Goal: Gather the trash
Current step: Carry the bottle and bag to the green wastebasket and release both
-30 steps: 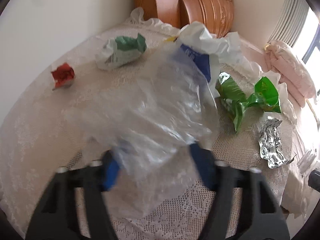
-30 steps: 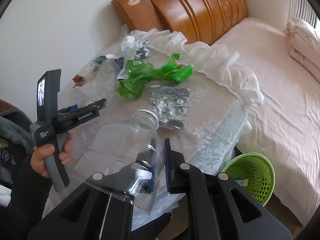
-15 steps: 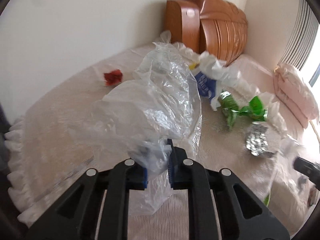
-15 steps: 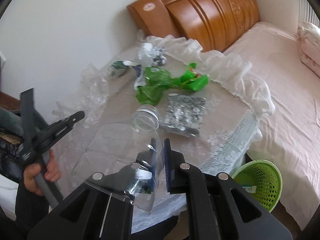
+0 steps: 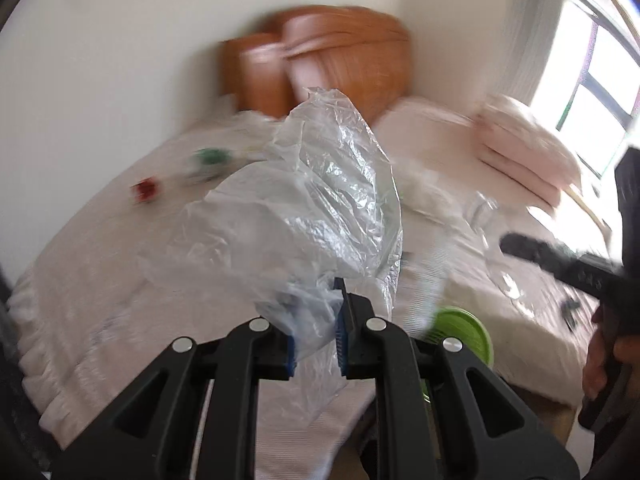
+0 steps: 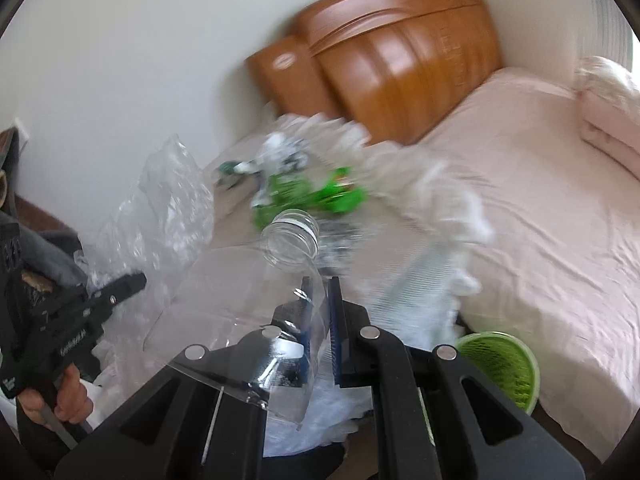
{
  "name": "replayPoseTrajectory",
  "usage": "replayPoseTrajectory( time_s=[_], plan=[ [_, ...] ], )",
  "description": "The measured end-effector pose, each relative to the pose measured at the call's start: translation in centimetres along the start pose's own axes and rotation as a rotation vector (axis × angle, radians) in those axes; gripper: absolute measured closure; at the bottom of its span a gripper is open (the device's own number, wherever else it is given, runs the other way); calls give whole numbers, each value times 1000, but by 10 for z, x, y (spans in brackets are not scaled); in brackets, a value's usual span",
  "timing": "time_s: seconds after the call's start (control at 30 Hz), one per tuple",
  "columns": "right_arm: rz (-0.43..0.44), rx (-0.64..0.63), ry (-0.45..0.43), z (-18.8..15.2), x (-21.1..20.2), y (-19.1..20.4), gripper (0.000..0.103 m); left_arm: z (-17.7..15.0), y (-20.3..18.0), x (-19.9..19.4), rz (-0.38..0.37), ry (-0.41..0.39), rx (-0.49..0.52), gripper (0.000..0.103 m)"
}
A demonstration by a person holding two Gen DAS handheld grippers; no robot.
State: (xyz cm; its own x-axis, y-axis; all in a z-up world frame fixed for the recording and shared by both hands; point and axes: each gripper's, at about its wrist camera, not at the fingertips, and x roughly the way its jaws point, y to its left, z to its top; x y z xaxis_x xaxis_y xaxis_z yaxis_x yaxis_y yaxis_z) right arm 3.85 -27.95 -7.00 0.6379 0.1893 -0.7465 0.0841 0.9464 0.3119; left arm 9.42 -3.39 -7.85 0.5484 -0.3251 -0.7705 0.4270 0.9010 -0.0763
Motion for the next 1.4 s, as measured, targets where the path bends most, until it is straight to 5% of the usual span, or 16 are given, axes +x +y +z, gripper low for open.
replayPoseTrajectory(
  time_s=[0.13,0.4,0.77,0.83,0.9,1.2,1.4],
  plan=[
    [-124,81,-60,-11,-50,-54,94,-1,-66,11,-129,19,141,89],
    [-299,270,-91,-50,-107,-140,94,-18,-182,70,-344,198,329,89],
    [-337,351,-71,-76,-127,-196,94,-41,-249,131,-382,360,382,89],
    [-332,350,-63,-77,-127,-204,94,-45,-253,137,-383,381,384,82],
    [-328,349,-57,-77,-126,-208,94,-48,-257,139,-370,389,381,56],
    [-303,339,-36,-77,-121,-222,94,-50,-271,139,-339,373,368,29],
    [-299,327,-28,-78,-116,-219,94,-34,-262,110,-313,250,332,10]
  ],
)
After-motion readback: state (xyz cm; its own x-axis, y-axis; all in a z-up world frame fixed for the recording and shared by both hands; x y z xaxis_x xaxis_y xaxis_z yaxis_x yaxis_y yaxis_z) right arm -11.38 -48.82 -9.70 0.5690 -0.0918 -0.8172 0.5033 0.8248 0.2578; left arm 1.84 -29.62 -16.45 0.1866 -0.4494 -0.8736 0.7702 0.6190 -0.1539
